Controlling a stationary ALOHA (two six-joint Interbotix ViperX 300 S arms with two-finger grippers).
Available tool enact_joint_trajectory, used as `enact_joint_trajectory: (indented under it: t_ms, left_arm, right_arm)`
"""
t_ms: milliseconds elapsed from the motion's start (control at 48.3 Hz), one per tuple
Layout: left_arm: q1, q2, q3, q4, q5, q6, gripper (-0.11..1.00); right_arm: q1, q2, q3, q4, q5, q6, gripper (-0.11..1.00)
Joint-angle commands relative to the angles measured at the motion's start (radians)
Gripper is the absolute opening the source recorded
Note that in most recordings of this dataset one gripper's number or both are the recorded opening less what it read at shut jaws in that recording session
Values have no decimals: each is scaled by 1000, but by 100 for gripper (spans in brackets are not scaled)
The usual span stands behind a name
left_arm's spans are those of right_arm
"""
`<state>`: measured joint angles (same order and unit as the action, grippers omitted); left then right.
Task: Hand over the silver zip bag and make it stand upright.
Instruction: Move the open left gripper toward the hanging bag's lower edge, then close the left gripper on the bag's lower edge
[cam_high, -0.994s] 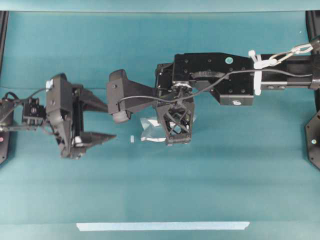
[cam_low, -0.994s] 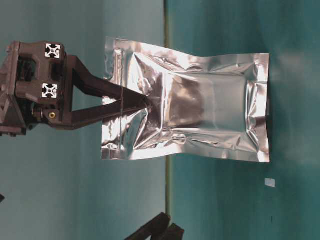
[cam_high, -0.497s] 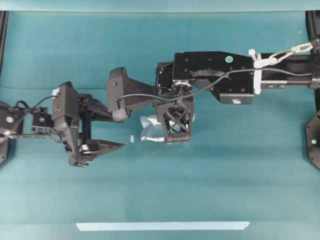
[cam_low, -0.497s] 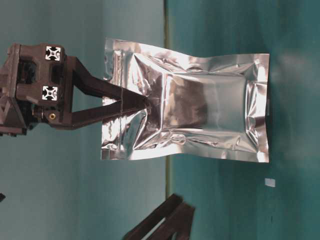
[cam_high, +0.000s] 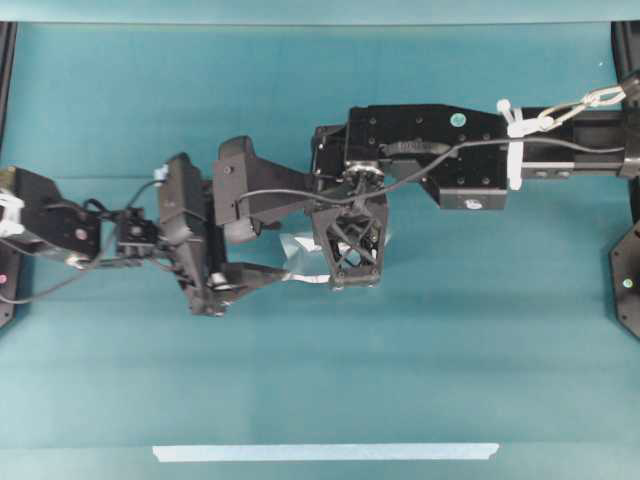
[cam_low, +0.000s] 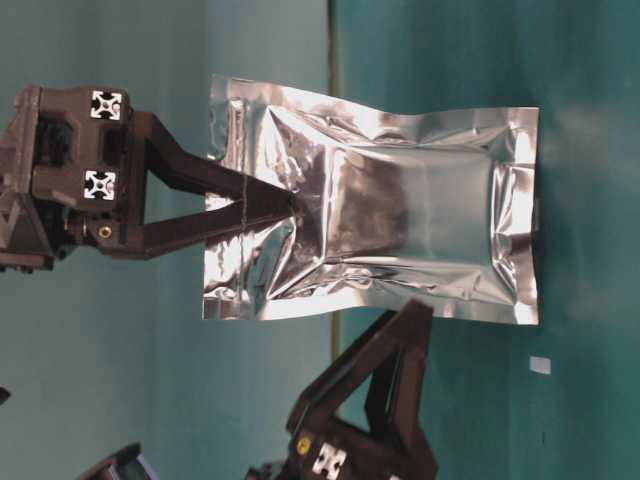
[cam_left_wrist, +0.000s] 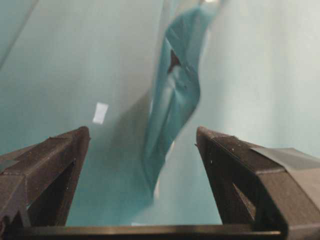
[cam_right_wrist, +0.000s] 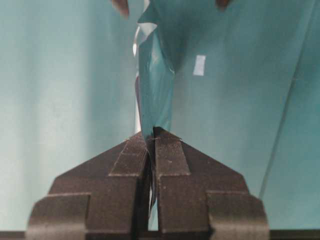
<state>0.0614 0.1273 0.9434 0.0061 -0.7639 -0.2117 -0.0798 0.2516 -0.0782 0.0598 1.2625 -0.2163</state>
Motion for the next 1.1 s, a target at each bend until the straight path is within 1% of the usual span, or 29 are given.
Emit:
enact_joint_trajectory:
  t_ms: [0,166,414,745,828,869,911,973,1076]
  left_arm:
    - [-9,17,-35,2,-23,-11,94]
    - [-9,71,-78,2,-49,-52,94]
    - [-12,120,-146,2,-61,-58,93]
    - [-12,127,-150,2,-61,-72,93]
    - [-12,137,-155,2,-61,-72,91]
    - [-12,141,-160,2,-61,-72,87]
    - [-17,144,-163,2,-63,-64,81]
    - [-23,149,-169,2,-60,-52,66]
    - [-26,167,-183,2,-52,-32,36]
  right_arm:
    - [5,-11,-6,-2,-3,11,1]
    - [5,-11,-3,-3,-15,11,1]
    - [5,-11,5,-3,-17,11,1]
    - [5,-11,8,-2,-18,9,1]
    - [5,-12,8,-2,-21,9,1]
    - [5,-11,8,-2,-25,9,1]
    - [5,-12,8,-2,-28,9,1]
    - [5,-12,8,-3,-28,9,1]
    - [5,-12,9,-2,-28,12,1]
